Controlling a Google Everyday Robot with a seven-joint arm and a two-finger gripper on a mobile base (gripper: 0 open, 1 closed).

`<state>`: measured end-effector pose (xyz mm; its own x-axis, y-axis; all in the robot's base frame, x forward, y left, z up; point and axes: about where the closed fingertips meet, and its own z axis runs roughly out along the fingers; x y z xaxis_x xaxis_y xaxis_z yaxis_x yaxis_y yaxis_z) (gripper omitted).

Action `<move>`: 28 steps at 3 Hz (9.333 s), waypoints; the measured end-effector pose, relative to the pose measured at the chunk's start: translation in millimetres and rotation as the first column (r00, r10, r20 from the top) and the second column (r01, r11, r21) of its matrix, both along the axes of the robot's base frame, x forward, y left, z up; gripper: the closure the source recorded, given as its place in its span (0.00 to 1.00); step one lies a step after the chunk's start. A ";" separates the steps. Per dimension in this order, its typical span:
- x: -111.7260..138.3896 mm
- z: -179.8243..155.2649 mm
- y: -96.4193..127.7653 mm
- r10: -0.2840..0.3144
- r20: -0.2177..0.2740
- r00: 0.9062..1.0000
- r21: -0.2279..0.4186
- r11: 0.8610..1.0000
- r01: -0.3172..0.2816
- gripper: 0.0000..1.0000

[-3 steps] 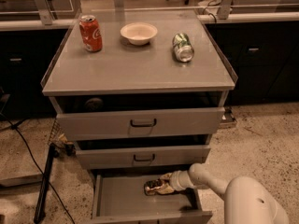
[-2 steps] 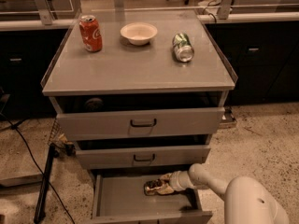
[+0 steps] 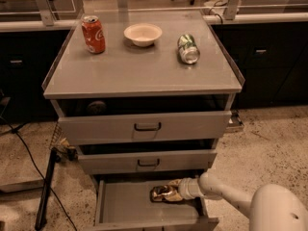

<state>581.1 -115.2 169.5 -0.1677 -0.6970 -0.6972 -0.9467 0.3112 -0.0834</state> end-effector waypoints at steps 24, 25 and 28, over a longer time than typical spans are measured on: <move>97.8 699.6 24.9 0.057 0.289 0.956 0.093 0.992 -0.087 1.00; 97.8 695.0 25.4 0.057 0.280 0.958 0.093 0.992 -0.086 1.00; 97.8 695.0 25.5 0.057 0.280 0.958 0.093 0.992 -0.086 0.28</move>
Offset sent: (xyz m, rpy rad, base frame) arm -0.0552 -0.0333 0.0878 0.0070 0.0068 -0.0650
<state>678.9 -89.7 864.5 0.0892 -0.6218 -0.7780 -0.9115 0.2640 -0.3155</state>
